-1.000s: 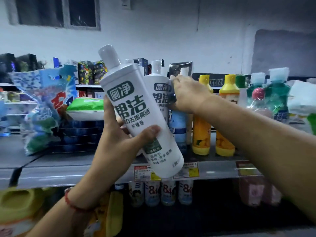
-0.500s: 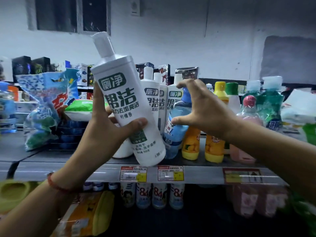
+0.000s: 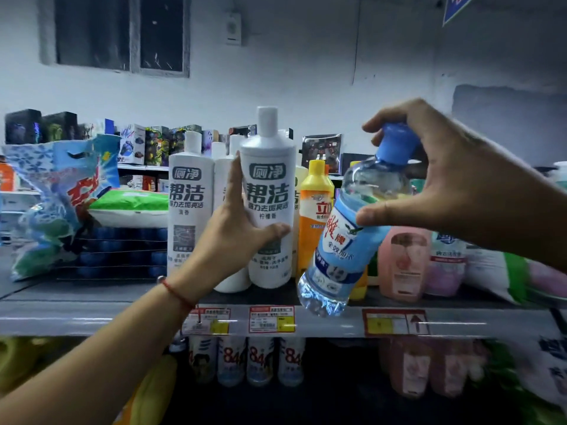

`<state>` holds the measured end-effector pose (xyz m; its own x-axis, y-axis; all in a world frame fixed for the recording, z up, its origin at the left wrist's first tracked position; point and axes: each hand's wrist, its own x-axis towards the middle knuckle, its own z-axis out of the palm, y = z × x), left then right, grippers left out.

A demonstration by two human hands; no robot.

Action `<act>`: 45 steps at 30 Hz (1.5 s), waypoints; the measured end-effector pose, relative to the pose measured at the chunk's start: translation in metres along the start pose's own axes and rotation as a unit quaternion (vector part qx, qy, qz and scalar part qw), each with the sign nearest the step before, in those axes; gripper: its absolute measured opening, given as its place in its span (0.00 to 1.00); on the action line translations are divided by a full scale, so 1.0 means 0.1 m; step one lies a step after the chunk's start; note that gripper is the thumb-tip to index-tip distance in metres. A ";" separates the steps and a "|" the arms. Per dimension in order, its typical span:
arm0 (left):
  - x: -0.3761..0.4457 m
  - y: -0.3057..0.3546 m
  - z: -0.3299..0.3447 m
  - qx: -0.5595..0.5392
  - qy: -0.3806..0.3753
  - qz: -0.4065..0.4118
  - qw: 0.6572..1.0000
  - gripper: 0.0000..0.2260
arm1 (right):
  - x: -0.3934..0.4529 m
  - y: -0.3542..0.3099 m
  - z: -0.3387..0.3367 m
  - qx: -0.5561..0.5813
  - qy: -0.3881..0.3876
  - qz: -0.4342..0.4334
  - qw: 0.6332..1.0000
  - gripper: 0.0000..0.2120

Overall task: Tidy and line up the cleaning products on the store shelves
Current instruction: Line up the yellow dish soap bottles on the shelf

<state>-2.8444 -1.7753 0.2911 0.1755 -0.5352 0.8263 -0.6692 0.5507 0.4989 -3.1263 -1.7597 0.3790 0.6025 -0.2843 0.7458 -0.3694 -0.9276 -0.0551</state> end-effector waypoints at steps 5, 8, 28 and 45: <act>0.02 -0.10 0.26 0.053 0.009 -0.002 0.999 0.57 | -0.22 0.07 0.00 0.005 -0.021 -0.029 0.999 0.37; 0.01 -0.14 0.39 0.157 0.020 -0.003 0.987 0.57 | -0.29 0.12 0.01 0.014 -0.019 -0.032 0.999 0.36; -0.50 0.01 0.49 0.178 -0.029 0.006 0.984 0.27 | -0.34 0.47 0.43 0.119 -0.094 -0.008 0.988 0.37; -2.72 -0.12 0.24 -0.326 0.025 -0.413 0.850 0.25 | -1.51 -0.27 2.60 0.560 -0.222 0.278 0.749 0.46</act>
<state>-2.9011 -1.6517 0.0540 0.4325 -0.8928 0.1258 0.2375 0.2474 0.9393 -3.0236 -1.7551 0.0957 0.8433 -0.5238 0.1207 0.0241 -0.1875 -0.9820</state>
